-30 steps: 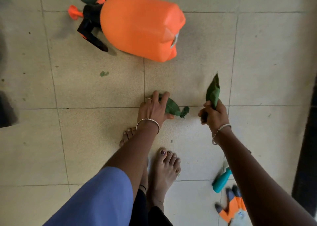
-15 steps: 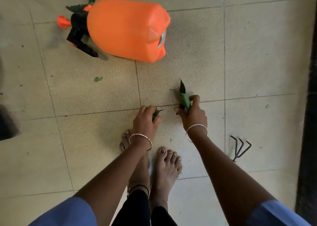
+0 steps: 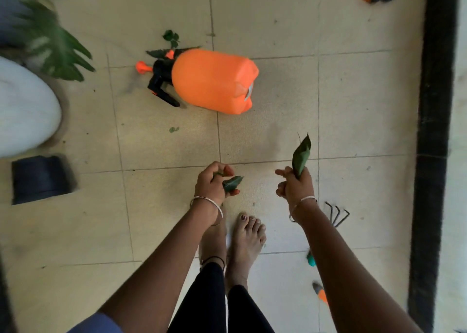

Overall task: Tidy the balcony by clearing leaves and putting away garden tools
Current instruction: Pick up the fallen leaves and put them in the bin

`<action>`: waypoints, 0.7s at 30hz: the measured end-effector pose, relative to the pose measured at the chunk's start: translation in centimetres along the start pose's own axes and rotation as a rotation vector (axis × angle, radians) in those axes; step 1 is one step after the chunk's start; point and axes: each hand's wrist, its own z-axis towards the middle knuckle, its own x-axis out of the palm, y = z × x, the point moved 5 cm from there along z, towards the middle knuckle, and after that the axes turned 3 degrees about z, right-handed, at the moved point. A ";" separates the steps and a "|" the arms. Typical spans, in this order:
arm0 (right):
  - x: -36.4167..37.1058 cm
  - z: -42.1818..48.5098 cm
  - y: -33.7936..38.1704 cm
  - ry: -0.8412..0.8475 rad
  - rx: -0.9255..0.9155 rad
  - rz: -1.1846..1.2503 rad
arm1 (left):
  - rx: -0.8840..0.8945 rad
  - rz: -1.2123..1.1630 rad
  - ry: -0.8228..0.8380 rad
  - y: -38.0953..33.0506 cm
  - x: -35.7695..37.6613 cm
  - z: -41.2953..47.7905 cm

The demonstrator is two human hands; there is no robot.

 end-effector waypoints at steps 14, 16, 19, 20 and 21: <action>-2.4 -29.2 19.1 0.270 0.068 0.527 | 0.016 -0.240 -0.017 -20.2 -2.4 -23.4; -3.5 -33.6 21.9 0.289 0.062 0.562 | 0.008 -0.297 -0.004 -23.4 -3.1 -27.9; -5.6 -39.4 25.6 0.273 0.025 0.550 | -0.067 -0.405 -0.002 -27.4 -4.4 -34.7; -6.4 -41.6 26.9 0.252 -0.002 0.524 | -0.084 -0.468 0.032 -28.9 -4.7 -37.5; -7.1 -43.7 28.2 0.226 -0.034 0.497 | -0.088 -0.550 0.084 -30.3 -4.9 -40.2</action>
